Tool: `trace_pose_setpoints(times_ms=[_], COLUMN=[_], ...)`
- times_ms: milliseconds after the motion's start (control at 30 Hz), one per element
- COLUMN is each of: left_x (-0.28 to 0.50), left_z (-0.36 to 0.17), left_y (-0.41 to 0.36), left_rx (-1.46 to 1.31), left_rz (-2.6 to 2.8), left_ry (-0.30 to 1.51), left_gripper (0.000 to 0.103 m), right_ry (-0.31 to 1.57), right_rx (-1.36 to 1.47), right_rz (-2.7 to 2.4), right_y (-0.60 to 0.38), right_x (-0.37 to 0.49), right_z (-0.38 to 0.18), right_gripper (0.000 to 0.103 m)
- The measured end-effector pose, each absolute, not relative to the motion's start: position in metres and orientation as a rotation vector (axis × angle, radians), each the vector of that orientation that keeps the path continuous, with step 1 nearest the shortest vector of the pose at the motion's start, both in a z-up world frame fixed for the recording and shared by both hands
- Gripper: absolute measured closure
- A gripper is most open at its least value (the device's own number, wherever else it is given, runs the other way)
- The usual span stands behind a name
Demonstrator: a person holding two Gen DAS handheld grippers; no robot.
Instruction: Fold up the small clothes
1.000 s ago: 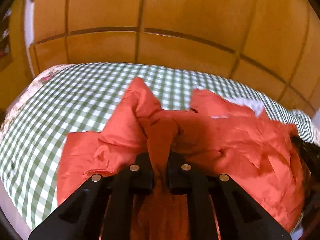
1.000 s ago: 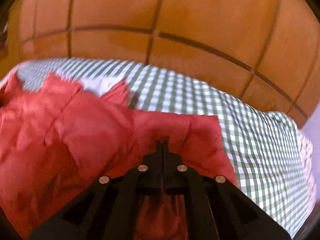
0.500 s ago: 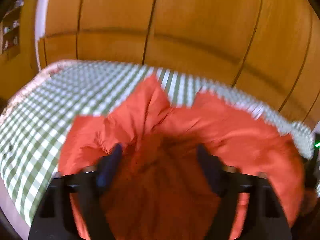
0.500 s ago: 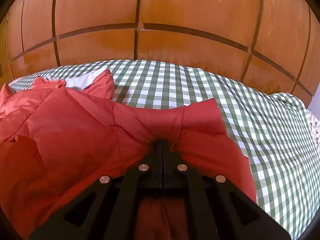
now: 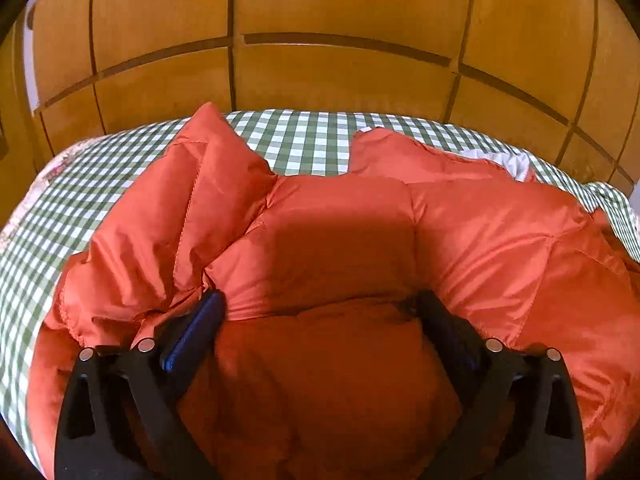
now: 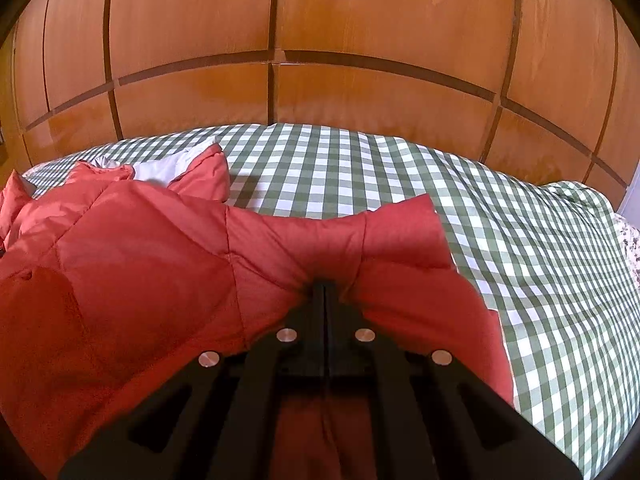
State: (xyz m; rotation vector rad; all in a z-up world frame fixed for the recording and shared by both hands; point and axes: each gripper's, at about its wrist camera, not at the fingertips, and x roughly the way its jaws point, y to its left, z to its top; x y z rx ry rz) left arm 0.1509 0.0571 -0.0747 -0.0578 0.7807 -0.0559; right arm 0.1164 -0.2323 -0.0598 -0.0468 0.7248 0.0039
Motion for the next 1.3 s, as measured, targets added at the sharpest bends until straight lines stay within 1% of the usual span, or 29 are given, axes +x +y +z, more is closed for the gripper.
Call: trace_pose_setpoints(times_ms=[33, 100, 133, 167, 200, 233, 267, 400, 500, 567, 733, 833, 900, 933, 1000, 1133, 1233, 1300], left_x=[0.145, 0.133, 0.125, 0.117, 0.109, 0.101, 0.094, 0.07, 0.055, 0.048, 0.036, 0.033, 0.034, 0.034, 0.033, 0.028, 0.027, 0.028], left_z=[-0.072, -0.068, -0.064, -0.058, -0.055, -0.053, -0.049, -0.041, -0.04, -0.043, -0.063, -0.078, -0.086, -0.091, -0.098, -0.103, -0.103, -0.104], left_y=[0.061, 0.066, 0.071, 0.075, 0.079, 0.088, 0.095, 0.135, 0.158, 0.172, 0.192, 0.196, 0.195, 0.194, 0.19, 0.181, 0.177, 0.175], left_rx=[-0.067, -0.087, -0.1, -0.107, -0.112, -0.119, -0.132, -0.26, -0.325, -0.377, -0.495, -0.598, -0.655, -0.682, -0.713, -0.719, -0.755, -0.797], left_rz=[-0.068, -0.076, -0.078, -0.074, -0.066, -0.056, -0.04, 0.014, 0.101, 0.126, 0.121, 0.091, 0.075, 0.063, 0.045, 0.024, -0.021, -0.072], left_ry=[0.78, 0.775, 0.765, 0.751, 0.736, 0.72, 0.708, 0.664, 0.66, 0.684, 0.758, 0.796, 0.815, 0.829, 0.84, 0.814, 0.805, 0.799], left_gripper=[0.006, 0.006, 0.006, 0.006, 0.006, 0.005, 0.004, 0.004, 0.004, 0.004, 0.004, 0.004, 0.004, 0.004, 0.004, 0.004, 0.004, 0.004], right_ry=[0.727, 0.733, 0.729, 0.718, 0.7, 0.683, 0.657, 0.633, 0.606, 0.582, 0.573, 0.632, 0.738, 0.761, 0.724, 0.692, 0.731, 0.67], right_rx=[-0.043, -0.031, -0.026, -0.023, -0.017, -0.009, 0.001, -0.017, -0.054, -0.084, -0.178, -0.243, -0.268, -0.227, -0.145, -0.172, -0.165, -0.135], right_rz=[0.008, 0.012, 0.001, -0.012, -0.021, -0.026, -0.025, 0.013, 0.016, 0.035, 0.044, -0.008, -0.02, -0.014, -0.019, -0.035, -0.031, -0.05], right_y=[-0.233, -0.235, -0.237, -0.238, -0.238, -0.238, -0.237, -0.223, -0.211, -0.2, -0.173, -0.167, -0.165, -0.169, -0.177, -0.174, -0.177, -0.182], right_x=[0.116, 0.112, 0.107, 0.102, 0.095, 0.088, 0.078, 0.047, 0.027, 0.012, -0.011, -0.006, 0.004, 0.007, 0.004, -0.002, -0.002, -0.007], right_z=[-0.059, -0.055, -0.052, -0.049, -0.045, -0.041, -0.036, -0.024, -0.017, -0.011, -0.008, -0.023, -0.051, -0.063, -0.071, -0.072, -0.059, -0.043], right_gripper=[0.101, 0.096, 0.085, 0.063, 0.048, 0.016, 0.009, 0.01, 0.004, 0.002, 0.002, 0.002, 0.002, 0.002, 0.002, 0.002, 0.002, 0.002])
